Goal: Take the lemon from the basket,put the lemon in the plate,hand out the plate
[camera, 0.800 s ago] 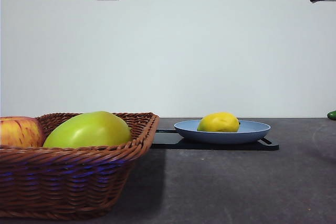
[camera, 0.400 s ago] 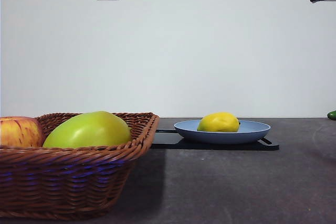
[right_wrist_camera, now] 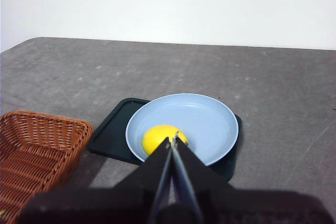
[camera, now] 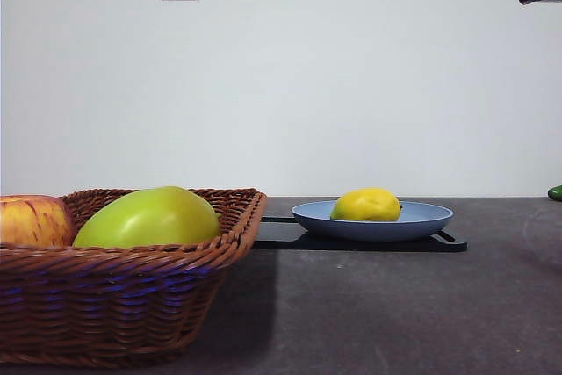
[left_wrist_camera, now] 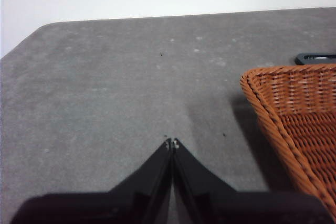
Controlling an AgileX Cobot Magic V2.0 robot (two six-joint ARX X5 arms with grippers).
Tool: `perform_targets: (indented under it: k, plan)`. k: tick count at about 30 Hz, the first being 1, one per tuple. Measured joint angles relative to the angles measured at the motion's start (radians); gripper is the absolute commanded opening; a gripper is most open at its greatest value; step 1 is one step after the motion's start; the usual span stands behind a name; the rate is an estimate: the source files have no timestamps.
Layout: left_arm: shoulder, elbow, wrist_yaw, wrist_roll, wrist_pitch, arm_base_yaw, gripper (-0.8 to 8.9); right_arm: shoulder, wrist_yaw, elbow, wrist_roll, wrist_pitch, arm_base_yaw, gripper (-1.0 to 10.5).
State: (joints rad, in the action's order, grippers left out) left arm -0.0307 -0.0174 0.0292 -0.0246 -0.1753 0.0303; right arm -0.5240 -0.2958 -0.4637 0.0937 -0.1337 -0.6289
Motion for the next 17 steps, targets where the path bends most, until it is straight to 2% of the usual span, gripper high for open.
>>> perform_targets:
  k: [17]
  plan:
    - [0.026, 0.000, 0.000, 0.018, -0.006, 0.000, 0.08, 0.000, 0.000, 0.000, 0.000, 0.000, 0.000, 0.0]
